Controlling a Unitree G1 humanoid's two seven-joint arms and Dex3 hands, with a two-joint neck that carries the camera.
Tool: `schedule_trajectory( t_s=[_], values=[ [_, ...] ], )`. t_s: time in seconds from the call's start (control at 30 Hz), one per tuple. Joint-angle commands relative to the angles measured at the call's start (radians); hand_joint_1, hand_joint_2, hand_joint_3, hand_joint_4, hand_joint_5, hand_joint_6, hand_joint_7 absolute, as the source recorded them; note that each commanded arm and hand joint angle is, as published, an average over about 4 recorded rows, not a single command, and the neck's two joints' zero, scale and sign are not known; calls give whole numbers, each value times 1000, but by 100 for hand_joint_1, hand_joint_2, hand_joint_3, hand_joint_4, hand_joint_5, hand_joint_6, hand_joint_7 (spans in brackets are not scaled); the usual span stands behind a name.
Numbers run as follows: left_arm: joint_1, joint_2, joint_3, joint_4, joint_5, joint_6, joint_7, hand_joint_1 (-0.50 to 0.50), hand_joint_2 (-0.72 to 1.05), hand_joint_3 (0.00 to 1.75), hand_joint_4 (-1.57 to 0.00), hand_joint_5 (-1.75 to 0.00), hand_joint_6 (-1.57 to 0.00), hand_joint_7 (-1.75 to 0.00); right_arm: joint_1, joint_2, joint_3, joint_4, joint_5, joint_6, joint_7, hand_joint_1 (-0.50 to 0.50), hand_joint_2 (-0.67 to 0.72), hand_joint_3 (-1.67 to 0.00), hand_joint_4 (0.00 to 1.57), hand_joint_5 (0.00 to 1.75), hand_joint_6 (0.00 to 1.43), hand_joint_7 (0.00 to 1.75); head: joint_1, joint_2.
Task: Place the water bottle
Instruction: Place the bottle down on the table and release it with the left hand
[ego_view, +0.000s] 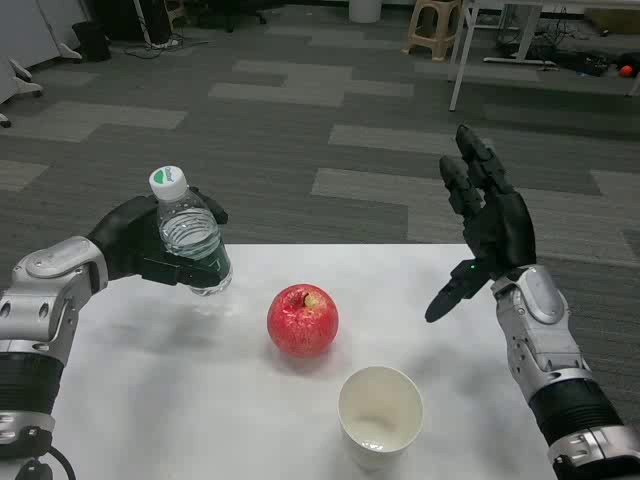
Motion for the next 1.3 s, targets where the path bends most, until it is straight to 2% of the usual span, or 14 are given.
schedule_trajectory(
  t_s=[0.03, 0.07, 0.1, 0.23, 0.37, 0.47, 0.53, 0.63, 0.73, 0.87, 1.07, 1.13, 1.23, 1.3],
  values=[
    [161, -85, 16, -177, 86, -85, -2, 19, 69, 9, -26, -154, -128, -161, 0, -6, 18, -92, -32, 92, 38, -46, 41, 0, 0, 0, 0, 0, 167, 109],
    [161, -85, 16, -177, 86, -85, -2, 19, 69, 7, -26, -154, -128, -161, 0, -6, 18, -91, -32, 92, 38, -46, 41, 0, 0, 0, 0, 0, 150, 97],
    [161, -85, 15, -177, 88, -85, -2, 19, 69, 4, -26, -154, -128, -161, -2, -6, 19, -89, -33, 92, 38, -46, 41, 0, 0, 0, 0, 0, 102, 63],
    [161, -84, 15, -176, 95, -85, -2, 19, 69, 9, -26, -154, -128, -161, -5, -5, 19, -85, -35, 92, 38, -46, 41, 0, 0, 0, 0, 0, 103, 63],
    [161, -83, 16, -172, 101, -85, -2, 19, 69, 0, -26, -154, -128, -161, -9, -5, 21, -84, -36, 94, 38, -46, 41, 0, 0, 0, 0, 0, 108, 59],
    [162, -83, 15, -170, 105, -85, -2, 19, 69, 4, -26, -159, -128, -161, -11, -5, 21, -84, -36, 97, 38, -46, 41, 0, 0, 0, 0, 0, 108, 55],
    [163, -83, 14, -167, 105, -85, -2, 19, 69, 7, -26, -159, -128, -161, -11, -5, 21, -84, -36, 97, 38, -46, 41, 0, 0, 0, 0, 0, 108, 54],
    [165, -82, 14, -164, 109, -85, -2, 19, 69, 0, -26, -154, -128, -161, -11, -5, 21, -84, -36, 98, 38, -46, 41, 0, 0, 0, 0, 0, 107, 51],
    [169, -76, 15, -164, 125, -85, -2, 19, 69, 4, -26, -154, -128, -161, -11, -5, 22, -82, -36, 98, 38, -46, 41, 0, 0, 0, 0, 0, 106, 55],
    [171, -67, 15, -167, 178, -89, -3, 19, 69, 4, -25, -157, -128, -161, -11, -5, 26, -78, -36, 98, 38, -46, 41, 0, 0, 0, 0, 0, 107, 61],
    [172, -70, 26, -203, 334, -122, -6, 19, 69, 7, -22, -157, -128, -161, -11, -5, 30, -77, -36, 97, 38, -46, 41, 0, 0, 0, 0, 0, 108, 60],
    [173, -72, 28, -211, 359, -130, -7, 19, 69, 4, -22, -162, -128, -161, -11, -5, 31, -77, -36, 97, 38, -46, 41, 0, 0, 0, 0, 0, 108, 60],
    [175, -72, 29, -212, 374, -135, -7, 19, 69, 9, -22, -159, -128, -161, -10, -5, 32, -77, -36, 98, 38, -46, 41, 0, 0, 0, 0, 0, 109, 62],
    [177, -72, 34, -211, 381, -137, -8, 18, 69, 4, -22, -157, -128, -161, -10, -5, 33, -77, -36, 98, 38, -46, 41, 0, 0, 0, 0, 0, 109, 62]
  ],
)
